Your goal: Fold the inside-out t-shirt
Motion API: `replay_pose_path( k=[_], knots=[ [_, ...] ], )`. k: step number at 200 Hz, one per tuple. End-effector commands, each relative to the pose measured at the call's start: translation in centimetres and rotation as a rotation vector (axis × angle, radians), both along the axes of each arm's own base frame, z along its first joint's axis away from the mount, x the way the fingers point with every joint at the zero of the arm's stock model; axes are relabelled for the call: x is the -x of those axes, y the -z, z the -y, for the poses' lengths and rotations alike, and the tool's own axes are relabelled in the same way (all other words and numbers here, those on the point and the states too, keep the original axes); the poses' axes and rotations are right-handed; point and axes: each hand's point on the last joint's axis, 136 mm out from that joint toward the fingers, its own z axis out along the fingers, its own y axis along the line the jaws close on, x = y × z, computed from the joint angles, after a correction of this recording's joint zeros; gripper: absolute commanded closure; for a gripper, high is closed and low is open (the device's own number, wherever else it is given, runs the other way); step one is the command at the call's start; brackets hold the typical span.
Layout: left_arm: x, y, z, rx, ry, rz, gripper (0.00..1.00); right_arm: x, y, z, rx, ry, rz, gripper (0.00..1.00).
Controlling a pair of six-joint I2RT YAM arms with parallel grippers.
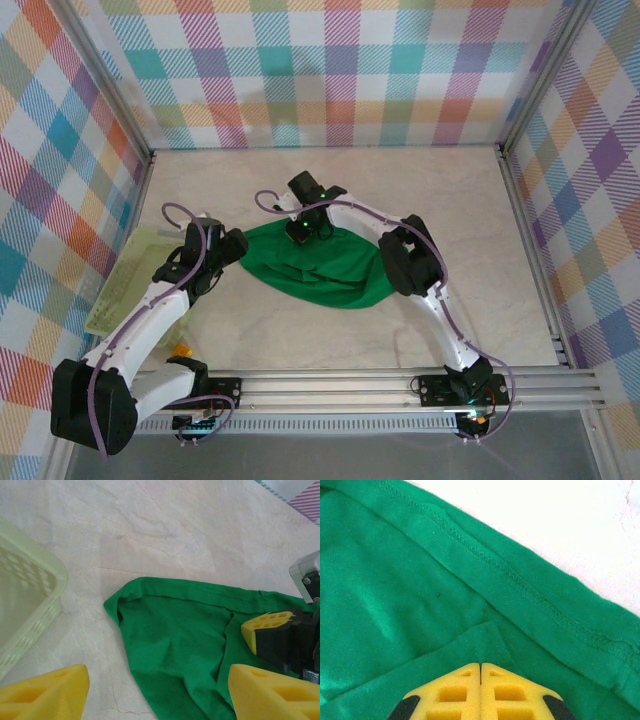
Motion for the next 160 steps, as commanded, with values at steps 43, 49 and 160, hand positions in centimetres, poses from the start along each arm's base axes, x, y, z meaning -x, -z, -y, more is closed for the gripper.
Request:
replay_pose_path(
  k=[43, 49, 160],
  knots=[
    [-1.6, 1.0, 0.2, -0.029, 0.012, -0.074, 0.28, 1.3, -10.0, 3.3, -0.113, 0.082, 0.179, 1.0],
    [-1.7, 1.2, 0.2, -0.033, 0.01, -0.086, 0.28, 1.5, -10.7, 3.8, -0.12, 0.1, 0.193, 1.0],
    [-4.7, 6.6, -0.7, -0.178, -0.06, -0.352, 0.34, 7.9, -22.0, 32.7, -0.216, 0.966, 0.433, 1.0]
  ],
)
